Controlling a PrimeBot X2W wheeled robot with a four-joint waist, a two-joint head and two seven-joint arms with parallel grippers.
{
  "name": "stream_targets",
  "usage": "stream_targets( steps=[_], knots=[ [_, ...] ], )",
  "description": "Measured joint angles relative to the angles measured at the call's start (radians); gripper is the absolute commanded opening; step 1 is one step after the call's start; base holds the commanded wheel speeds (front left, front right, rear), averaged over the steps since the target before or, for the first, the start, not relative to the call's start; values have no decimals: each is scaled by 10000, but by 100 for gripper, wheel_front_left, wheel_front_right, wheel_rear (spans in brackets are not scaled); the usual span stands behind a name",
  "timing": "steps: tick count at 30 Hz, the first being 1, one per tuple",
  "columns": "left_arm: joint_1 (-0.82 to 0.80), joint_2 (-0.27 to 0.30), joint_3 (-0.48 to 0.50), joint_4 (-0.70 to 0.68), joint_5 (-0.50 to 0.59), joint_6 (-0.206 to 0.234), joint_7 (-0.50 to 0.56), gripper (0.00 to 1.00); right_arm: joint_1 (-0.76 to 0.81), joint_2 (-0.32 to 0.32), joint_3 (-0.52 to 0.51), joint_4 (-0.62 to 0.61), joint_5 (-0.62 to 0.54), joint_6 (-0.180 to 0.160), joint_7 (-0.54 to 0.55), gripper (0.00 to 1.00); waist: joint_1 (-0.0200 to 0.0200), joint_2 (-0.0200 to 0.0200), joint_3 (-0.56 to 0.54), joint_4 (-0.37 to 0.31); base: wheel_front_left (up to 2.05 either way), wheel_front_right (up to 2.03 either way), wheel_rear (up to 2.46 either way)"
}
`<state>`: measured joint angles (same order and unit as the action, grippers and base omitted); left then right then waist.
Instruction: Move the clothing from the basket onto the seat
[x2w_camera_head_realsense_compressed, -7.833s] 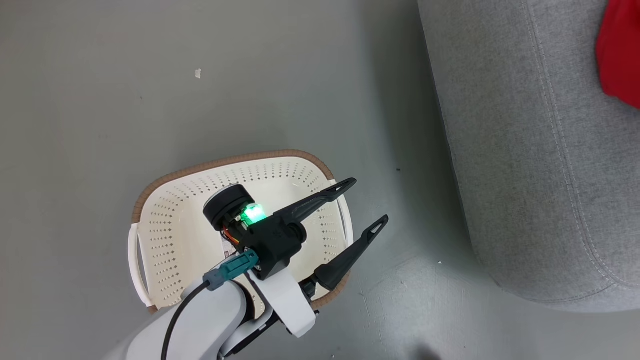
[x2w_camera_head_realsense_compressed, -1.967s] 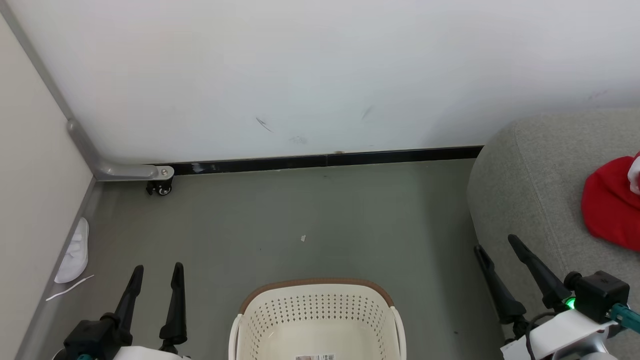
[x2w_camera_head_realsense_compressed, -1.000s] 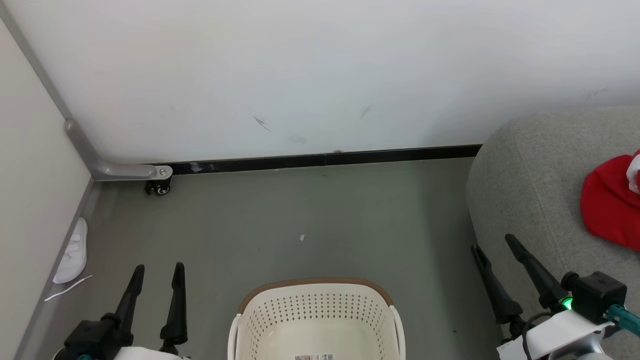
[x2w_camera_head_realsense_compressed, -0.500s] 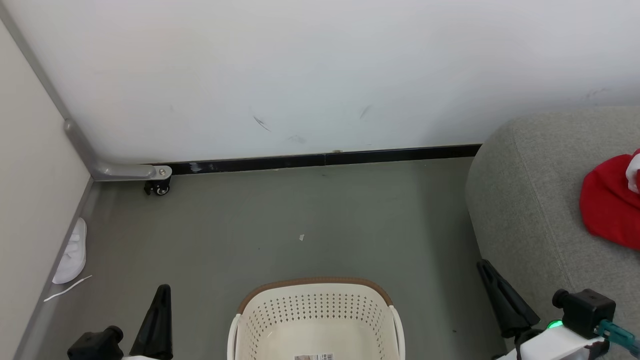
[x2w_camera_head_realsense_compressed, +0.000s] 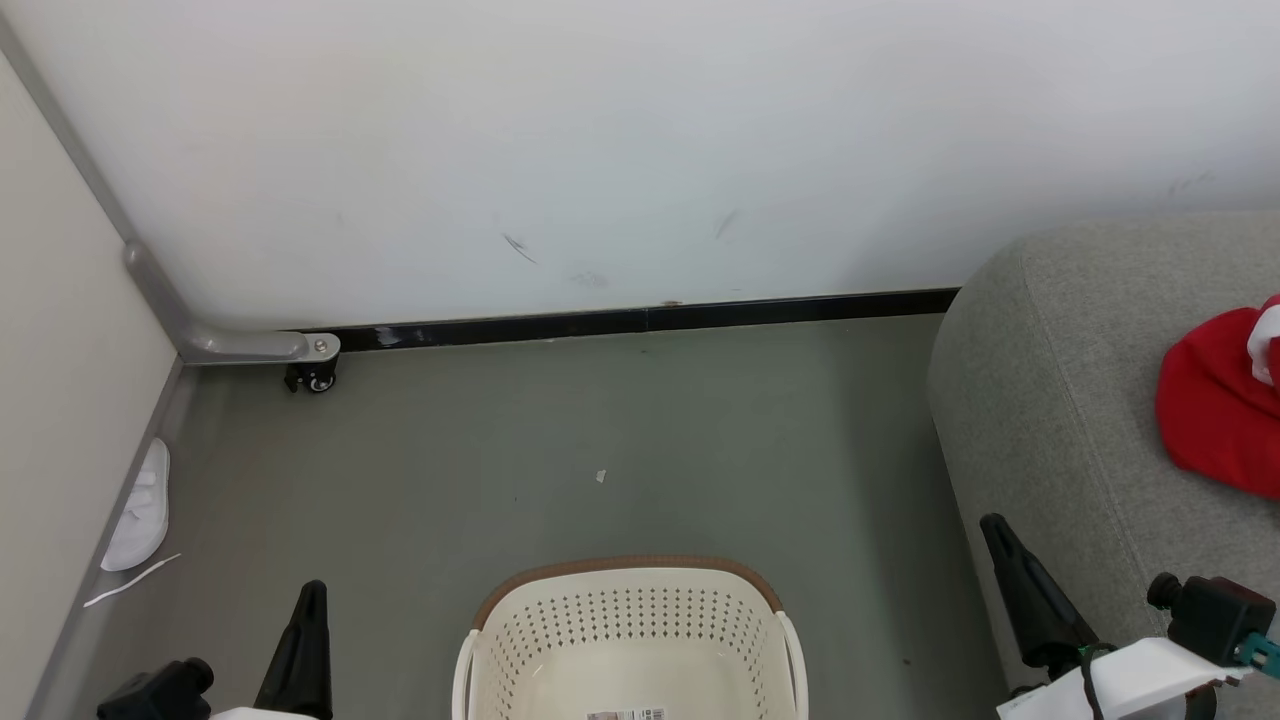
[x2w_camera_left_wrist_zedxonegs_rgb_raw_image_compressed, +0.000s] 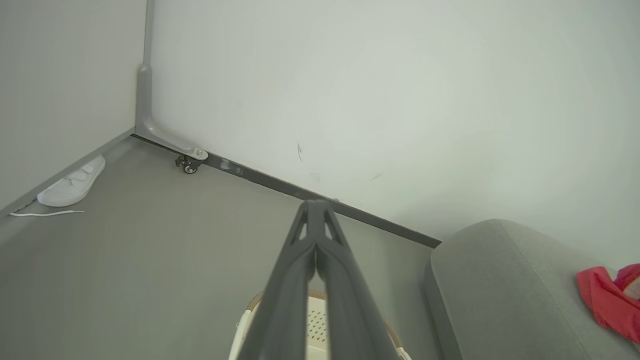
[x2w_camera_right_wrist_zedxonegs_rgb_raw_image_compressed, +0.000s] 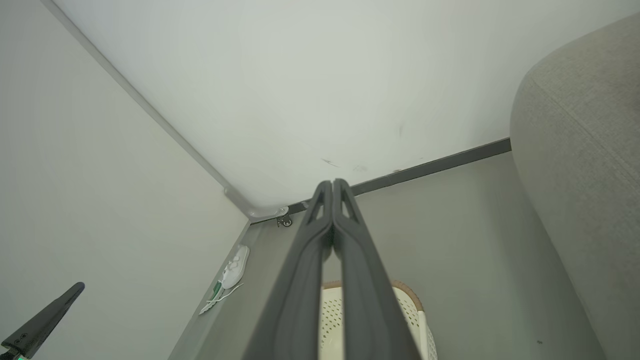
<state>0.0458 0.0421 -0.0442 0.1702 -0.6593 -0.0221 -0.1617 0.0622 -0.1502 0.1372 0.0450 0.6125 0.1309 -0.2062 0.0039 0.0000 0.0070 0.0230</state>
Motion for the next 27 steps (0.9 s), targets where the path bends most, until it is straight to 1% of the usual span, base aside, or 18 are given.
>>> stream_targets(
  steps=[10,15,19,23,27],
  knots=[
    [-151,-10,174,84,-1214,-159,389,0,-47,2,-259,238,1432,0,313,0,92,0,-83,-24,0,0,0],
    [-182,-15,263,115,-1831,-205,566,0,-53,4,-322,330,2167,0,477,0,124,0,-133,-38,0,0,0],
    [-185,-17,326,153,-2336,-251,740,0,-64,6,-401,410,2719,0,614,0,134,0,-163,-50,0,0,0],
    [-194,-21,376,222,-2842,-272,894,0,-79,21,-522,585,3298,0,734,0,134,0,-181,-62,0,0,0],
    [-216,-25,447,291,-3285,-343,993,0,-97,38,-587,662,3850,0,830,0,113,0,-183,-74,0,0,0]
  ],
)
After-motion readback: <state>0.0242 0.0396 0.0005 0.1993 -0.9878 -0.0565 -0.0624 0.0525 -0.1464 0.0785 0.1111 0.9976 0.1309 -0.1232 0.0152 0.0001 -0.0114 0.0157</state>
